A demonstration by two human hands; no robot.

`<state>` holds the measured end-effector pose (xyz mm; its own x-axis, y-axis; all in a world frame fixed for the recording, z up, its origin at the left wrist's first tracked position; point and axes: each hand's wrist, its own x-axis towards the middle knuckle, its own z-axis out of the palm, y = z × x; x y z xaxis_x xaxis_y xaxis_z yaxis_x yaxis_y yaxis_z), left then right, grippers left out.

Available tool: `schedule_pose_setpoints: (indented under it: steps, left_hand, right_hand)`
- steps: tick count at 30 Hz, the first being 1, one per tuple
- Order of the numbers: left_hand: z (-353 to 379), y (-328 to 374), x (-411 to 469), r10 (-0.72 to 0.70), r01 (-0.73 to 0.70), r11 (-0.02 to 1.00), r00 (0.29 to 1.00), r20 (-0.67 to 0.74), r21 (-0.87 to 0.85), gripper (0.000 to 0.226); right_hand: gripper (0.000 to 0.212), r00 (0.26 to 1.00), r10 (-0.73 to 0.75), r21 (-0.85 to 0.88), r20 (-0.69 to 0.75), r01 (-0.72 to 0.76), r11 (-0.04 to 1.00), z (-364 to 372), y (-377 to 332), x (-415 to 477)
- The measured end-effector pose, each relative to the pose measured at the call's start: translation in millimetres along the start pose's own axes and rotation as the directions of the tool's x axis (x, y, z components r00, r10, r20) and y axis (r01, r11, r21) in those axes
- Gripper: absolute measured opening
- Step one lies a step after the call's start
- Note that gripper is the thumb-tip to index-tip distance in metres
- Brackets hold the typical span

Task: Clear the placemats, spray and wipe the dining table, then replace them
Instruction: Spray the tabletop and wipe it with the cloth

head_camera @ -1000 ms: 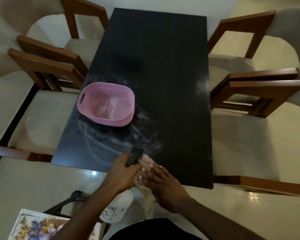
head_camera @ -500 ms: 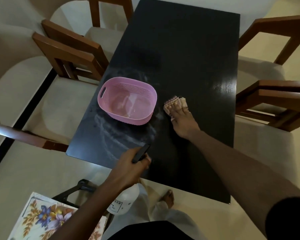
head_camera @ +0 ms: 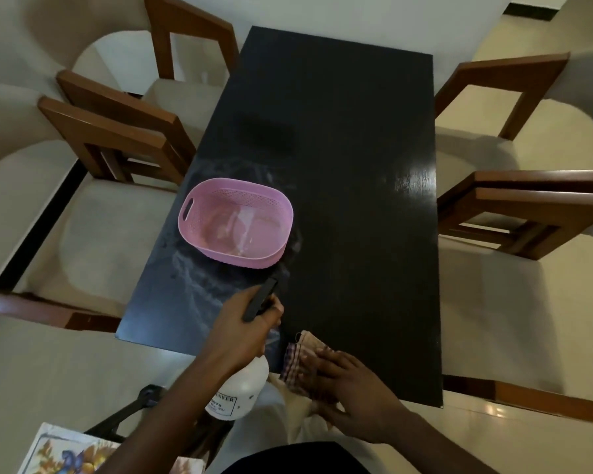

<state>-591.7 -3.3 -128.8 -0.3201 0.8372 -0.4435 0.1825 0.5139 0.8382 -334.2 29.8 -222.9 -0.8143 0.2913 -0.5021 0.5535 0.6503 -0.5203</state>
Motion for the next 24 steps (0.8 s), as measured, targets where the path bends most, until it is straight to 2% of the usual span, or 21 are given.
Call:
schedule_pose_setpoints:
  steps: [2,5,7,9,12,15,18,21,24]
  left_hand:
    - [-7,8,1,0.021,-0.022,0.999,1.000,-0.021,-0.029,0.009]
    - [-23,18,6,0.058,-0.064,0.995,0.996,-0.073,-0.076,0.005]
    - [-35,27,8,0.098,-0.113,0.984,0.989,-0.112,-0.137,0.004]
    - [-49,38,9,0.125,-0.157,0.969,0.977,-0.172,-0.193,0.003]
    - [-73,51,20,0.187,-0.234,0.959,0.946,-0.266,-0.160,0.009]
    - [-95,61,41,0.307,-0.339,0.939,0.907,-0.288,-0.067,0.025]
    - [-110,71,68,0.370,-0.393,0.919,0.877,-0.306,-0.015,0.027]
    - [-121,72,97,0.428,-0.451,0.893,0.849,-0.308,-0.001,0.031]
    - [-123,64,127,0.428,-0.441,0.897,0.852,-0.300,0.028,0.025]
  right_hand:
    - [0.070,0.986,0.141,0.102,-0.095,-0.131,0.986,-9,-9,6]
    - [0.093,0.925,0.363,0.179,-0.110,-0.341,0.923,-18,-17,17]
    - [0.085,0.909,0.412,0.197,-0.067,-0.392,0.898,-20,-23,24]
    - [0.062,0.892,0.452,0.289,0.003,-0.433,0.854,-18,-26,29]
    - [0.045,0.861,0.503,0.472,0.080,-0.477,0.741,-19,-28,34]
    - [0.032,0.834,0.548,0.682,0.063,-0.437,0.587,-45,-29,41]
    - [0.031,0.826,0.562,0.904,0.042,-0.271,0.331,-96,-43,53]
    - [0.030,0.830,0.558,0.988,0.017,-0.101,0.121,-151,-60,79]
    - [0.025,0.784,0.620,0.999,-0.016,-0.004,0.032,-189,-71,118]
